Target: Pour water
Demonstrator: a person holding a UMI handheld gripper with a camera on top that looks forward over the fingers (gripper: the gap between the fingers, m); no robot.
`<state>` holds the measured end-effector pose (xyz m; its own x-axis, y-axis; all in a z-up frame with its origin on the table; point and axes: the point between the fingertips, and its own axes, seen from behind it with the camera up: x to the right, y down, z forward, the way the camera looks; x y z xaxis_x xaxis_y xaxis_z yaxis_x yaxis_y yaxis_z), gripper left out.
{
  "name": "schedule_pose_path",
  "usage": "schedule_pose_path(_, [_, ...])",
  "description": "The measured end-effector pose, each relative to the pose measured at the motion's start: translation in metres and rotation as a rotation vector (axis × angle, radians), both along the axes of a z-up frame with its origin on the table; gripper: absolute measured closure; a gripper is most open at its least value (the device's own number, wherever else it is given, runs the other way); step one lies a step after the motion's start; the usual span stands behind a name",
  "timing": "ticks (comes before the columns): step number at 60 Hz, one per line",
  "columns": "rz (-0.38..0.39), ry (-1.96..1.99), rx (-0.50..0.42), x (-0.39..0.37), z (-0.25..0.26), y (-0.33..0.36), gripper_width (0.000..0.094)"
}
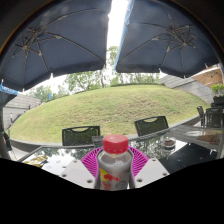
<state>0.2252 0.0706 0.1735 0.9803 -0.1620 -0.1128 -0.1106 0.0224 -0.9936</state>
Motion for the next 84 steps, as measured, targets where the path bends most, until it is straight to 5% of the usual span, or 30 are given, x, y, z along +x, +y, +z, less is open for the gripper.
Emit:
schedule_pose_path(22, [0.076, -0.143, -0.076, -0.008, -0.042, 0.011, 0.0513])
schedule_pose_path(29, [0.072, -0.139, -0.121, -0.005, -0.045, 0.011, 0.0392])
schedule_pose_path(35, [0.059, -0.133, -0.172, -0.002, -0.048, -0.004, 0.0087])
schedule_pose_path(44, [0.078, -0.186, -0.196, -0.019, -0.038, -0.061, 0.0095])
schedule_pose_path(64, [0.279, -0.188, -0.22, -0.117, -0.058, -0.207, 0.0096])
schedule_pose_path(76, [0.326, -0.289, -0.216, -0.139, -0.074, -0.238, 0.0094])
schedule_pose_path(84, [0.276, -0.31, -0.188, -0.129, -0.075, -0.234, 0.0096])
